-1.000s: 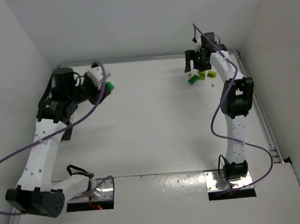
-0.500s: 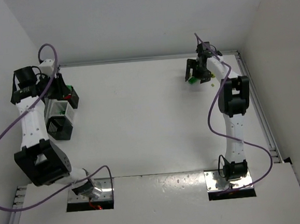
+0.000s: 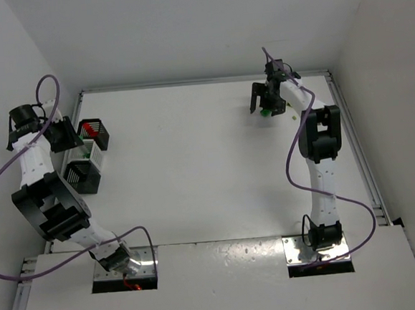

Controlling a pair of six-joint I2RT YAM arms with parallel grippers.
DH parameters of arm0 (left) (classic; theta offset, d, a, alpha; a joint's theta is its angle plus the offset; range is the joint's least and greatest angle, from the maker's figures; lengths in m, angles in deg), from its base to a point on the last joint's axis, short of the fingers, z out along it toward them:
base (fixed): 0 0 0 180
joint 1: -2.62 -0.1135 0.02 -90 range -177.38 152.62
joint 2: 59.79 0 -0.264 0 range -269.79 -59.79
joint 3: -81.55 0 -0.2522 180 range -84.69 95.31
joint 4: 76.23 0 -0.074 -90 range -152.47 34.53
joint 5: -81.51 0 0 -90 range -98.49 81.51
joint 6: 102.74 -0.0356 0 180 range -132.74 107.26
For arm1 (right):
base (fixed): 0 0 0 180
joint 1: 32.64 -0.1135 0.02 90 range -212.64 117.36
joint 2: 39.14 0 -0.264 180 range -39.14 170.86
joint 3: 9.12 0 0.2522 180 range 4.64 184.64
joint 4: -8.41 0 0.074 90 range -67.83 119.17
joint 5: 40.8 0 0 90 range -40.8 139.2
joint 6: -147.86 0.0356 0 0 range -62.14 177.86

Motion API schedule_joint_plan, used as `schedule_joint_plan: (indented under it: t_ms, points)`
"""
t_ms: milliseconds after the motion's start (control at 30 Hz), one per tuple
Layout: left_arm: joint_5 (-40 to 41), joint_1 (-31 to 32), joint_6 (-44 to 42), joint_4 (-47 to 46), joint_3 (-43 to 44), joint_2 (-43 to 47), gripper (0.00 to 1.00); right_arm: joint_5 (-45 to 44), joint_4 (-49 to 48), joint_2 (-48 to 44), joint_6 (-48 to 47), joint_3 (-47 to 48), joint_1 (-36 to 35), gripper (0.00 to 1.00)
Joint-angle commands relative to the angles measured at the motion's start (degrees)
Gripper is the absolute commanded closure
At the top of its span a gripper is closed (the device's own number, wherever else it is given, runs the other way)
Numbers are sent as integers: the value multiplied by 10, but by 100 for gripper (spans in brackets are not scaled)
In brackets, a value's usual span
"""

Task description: Sort the legos into containers by color

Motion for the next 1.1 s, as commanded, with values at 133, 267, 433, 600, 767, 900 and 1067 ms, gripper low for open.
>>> schedule_joint_plan:
  t_ms: [133,267,433,600,767,900,1067]
  points:
    - [27,-8,7,-5,-5,-13,95,-22,-19,-34,19,12,-1,14]
    - [27,-8,-4,-5,-5,-20,85,-27,-19,-28,24,18,-1,13]
    - [33,-8,-4,-5,-5,-38,71,-27,-19,-18,41,34,-1,13]
    - [22,-8,-9,-5,-5,-44,42,-34,-19,-12,54,40,-1,11]
    - [-18,-8,-21,-11,-11,-23,34,-54,-30,-12,79,40,-6,2]
    - [-64,-8,-21,-38,-19,19,33,-69,-31,-7,98,50,-12,2]
    - [-78,7,-16,-61,-30,94,33,-141,-31,-7,132,55,-37,2]
